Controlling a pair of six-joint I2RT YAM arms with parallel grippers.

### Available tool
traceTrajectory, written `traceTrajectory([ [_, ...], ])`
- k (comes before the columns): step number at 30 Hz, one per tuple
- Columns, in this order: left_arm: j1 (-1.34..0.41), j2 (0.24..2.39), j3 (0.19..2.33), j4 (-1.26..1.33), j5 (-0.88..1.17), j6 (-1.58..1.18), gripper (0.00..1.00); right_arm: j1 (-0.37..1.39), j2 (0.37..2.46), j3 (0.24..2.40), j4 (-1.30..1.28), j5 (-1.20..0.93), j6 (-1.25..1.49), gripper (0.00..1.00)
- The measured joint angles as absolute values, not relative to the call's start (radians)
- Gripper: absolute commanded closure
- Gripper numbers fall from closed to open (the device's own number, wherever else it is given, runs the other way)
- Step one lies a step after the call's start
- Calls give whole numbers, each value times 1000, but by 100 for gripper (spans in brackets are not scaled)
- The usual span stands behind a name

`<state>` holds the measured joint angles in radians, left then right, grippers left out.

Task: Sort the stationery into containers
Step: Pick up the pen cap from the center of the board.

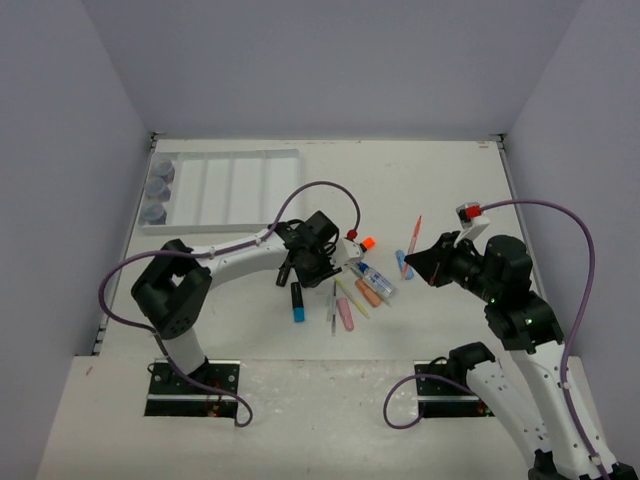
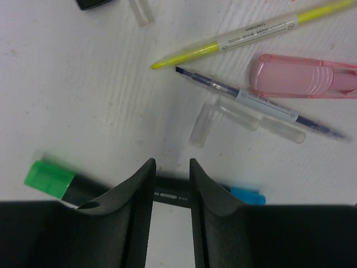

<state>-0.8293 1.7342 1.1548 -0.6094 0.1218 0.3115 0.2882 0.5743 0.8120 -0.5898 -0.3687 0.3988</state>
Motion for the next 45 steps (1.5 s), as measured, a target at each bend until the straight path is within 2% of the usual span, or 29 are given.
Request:
traceTrajectory([
  [7,-834,1799,1158,-612,194,319,62,288,575,812,-590,-369,398,100],
  [29,-851,1855,1190,-604,223,325,62,288,580,812,-590,-369,391,100],
  [36,-859,1872,1205,-590,194,323,69,288,588,812,-590,-384,391,100],
  [45,-865,1890,1223,-577,149,307,87,288,588,812,-590,-385,388,100],
])
